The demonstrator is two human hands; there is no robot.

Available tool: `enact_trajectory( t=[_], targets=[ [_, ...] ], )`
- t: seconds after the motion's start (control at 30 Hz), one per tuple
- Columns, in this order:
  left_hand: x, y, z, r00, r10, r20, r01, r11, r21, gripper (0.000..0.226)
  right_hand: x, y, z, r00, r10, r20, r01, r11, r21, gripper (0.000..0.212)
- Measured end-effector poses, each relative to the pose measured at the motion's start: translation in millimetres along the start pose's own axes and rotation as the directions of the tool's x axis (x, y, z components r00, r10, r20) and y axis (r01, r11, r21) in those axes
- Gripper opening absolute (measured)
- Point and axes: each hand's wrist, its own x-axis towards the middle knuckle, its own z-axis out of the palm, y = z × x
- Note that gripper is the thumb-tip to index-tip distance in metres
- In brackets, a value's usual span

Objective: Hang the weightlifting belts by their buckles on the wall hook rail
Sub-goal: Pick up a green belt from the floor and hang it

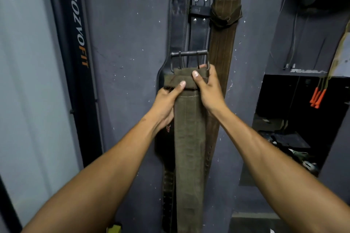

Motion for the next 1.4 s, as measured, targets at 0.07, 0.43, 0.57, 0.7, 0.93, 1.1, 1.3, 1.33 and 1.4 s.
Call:
enact_trajectory(
  t=[0.07, 0.43, 0.57, 0.7, 0.93, 1.1, 1.3, 1.33, 1.4],
  targets=[
    [2.8, 2.0, 1.8, 0.996, 0.018, -0.092, -0.018, 1.0, 0.002, 0.039, -2.3, -2.4, -4.2, 1.0, 0.028, 0.012, -0.028, 0.997, -0.072, 0.013],
    [13.4, 18.5, 9.4, 0.988, 0.06, -0.145, -0.067, 0.997, -0.042, 0.033, -195.0, 138.3, -18.3, 0.741, 0.53, 0.412, -0.504, 0.845, -0.179, 0.04],
    [16.9, 15.4, 7.9, 0.985, 0.127, -0.117, -0.13, 0.991, -0.019, 0.024, -214.8, 161.4, -23.0, 0.659, 0.612, 0.437, -0.55, 0.789, -0.276, 0.047],
    [16.6, 5.5, 4.4, 0.982, 0.173, -0.072, -0.17, 0.984, 0.051, 0.034, -161.0, 132.9, -21.1, 0.797, 0.482, 0.363, -0.48, 0.871, -0.105, 0.029],
    [13.9, -12.6, 8.4, 0.97, 0.236, -0.056, -0.224, 0.96, 0.169, 0.053, -31.2, 22.5, -24.4, 0.989, 0.131, 0.073, -0.135, 0.989, 0.052, 0.024],
    [20.5, -5.0, 19.6, 0.958, 0.279, -0.059, -0.263, 0.944, 0.199, 0.059, 6.8, 4.4, -27.8, 0.999, 0.026, -0.033, -0.03, 0.991, -0.132, 0.02],
    [31.0, 4.3, 34.7, 0.91, 0.4, -0.11, -0.341, 0.873, 0.349, 0.064, 28.7, -8.5, -24.7, 0.99, -0.003, -0.141, -0.005, 0.998, -0.057, 0.036],
    [32.2, 7.3, 36.5, 0.898, 0.426, -0.11, -0.355, 0.849, 0.392, 0.064, 32.6, -11.5, -25.3, 0.99, -0.012, -0.141, 0.004, 0.999, -0.051, 0.038],
    [34.5, 14.8, 40.5, 0.87, 0.481, -0.108, -0.378, 0.792, 0.479, 0.064, 42.0, -18.1, -25.9, 0.989, -0.042, -0.139, 0.033, 0.997, -0.062, 0.041]
  ],
)
